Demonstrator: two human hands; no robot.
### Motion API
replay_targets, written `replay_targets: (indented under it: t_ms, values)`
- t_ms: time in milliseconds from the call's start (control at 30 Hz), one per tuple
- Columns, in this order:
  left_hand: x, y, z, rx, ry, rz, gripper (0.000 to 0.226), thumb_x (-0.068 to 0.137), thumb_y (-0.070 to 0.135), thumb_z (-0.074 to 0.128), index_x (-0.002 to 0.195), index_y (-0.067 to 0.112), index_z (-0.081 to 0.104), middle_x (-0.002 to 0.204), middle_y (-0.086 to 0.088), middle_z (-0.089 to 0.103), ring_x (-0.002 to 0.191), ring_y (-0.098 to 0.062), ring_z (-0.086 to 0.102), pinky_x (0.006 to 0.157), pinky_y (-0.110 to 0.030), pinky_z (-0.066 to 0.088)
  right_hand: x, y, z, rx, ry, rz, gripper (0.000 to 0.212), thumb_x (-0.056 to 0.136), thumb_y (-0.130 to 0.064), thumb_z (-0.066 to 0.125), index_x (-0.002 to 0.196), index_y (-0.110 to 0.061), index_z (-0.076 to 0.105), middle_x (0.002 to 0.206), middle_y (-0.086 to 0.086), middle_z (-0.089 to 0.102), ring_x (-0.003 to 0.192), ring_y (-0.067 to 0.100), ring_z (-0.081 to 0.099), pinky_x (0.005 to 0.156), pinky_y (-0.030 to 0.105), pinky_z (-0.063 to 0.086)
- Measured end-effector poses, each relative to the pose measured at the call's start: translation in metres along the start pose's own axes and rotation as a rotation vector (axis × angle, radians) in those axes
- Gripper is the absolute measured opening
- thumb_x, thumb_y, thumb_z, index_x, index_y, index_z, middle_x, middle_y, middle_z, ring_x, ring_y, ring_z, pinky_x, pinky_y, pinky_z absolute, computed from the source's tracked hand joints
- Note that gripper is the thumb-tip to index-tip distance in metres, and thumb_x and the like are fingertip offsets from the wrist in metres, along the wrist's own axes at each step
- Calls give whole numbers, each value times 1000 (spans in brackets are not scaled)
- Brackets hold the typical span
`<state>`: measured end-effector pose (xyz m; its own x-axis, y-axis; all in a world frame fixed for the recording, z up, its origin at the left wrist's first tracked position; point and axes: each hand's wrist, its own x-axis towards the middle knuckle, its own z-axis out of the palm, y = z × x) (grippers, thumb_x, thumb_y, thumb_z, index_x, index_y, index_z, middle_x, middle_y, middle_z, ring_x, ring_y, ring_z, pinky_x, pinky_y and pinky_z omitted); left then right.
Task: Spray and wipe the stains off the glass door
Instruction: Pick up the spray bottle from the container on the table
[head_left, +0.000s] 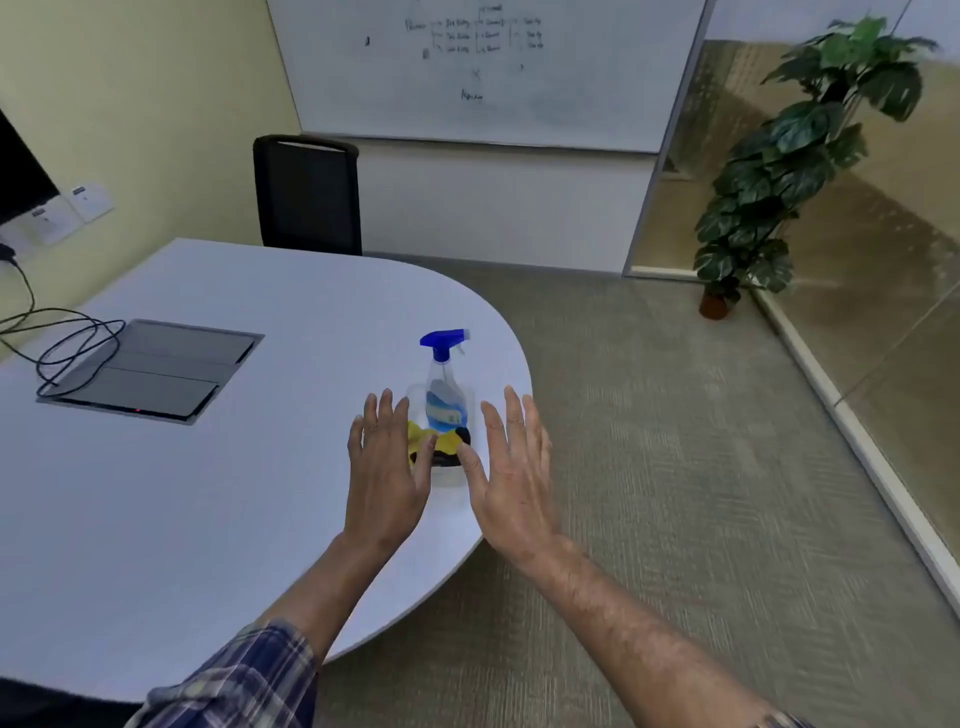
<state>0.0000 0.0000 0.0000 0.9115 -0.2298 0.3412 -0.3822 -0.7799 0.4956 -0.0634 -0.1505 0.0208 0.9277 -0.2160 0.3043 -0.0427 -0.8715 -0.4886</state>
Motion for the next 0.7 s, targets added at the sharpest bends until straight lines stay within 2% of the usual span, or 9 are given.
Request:
replay_targets:
  t_ms: [200, 367, 500, 700]
  values:
    - [40, -7, 25, -69, -47, -127, 60, 109, 36, 49, 162, 11, 33, 173, -10, 29, 165, -24, 13, 132, -41, 9, 44, 31, 35, 60, -83, 29, 62, 111, -50, 34, 164, -19, 24, 177, 5, 6, 163, 25, -3, 131, 47, 9]
    - [77, -21, 49, -178, -115, -229, 58, 110, 30, 50, 163, 14, 32, 172, -6, 33, 163, -24, 14, 129, -43, 21, 79, 49, 67, 135, -156, 120, 62, 110, -48, 34, 164, -18, 23, 176, 4, 6, 163, 25, -2, 131, 50, 17]
    - [109, -41, 73, -241, -168, -289, 58, 109, 29, 49, 164, 19, 31, 172, -3, 32, 162, -23, 17, 127, -42, 25, 105, 56, 100, 205, -168, 208, 60, 110, -45, 38, 163, -18, 26, 176, 3, 12, 163, 24, 4, 130, 50, 20]
    - [146, -74, 108, -318, -212, -322, 56, 109, 27, 51, 162, 18, 35, 167, -1, 42, 155, -23, 38, 126, -47, 36, 139, 57, 149, 313, -159, 293, 55, 110, -35, 45, 160, -16, 32, 172, 3, 24, 160, 19, 16, 125, 43, 26]
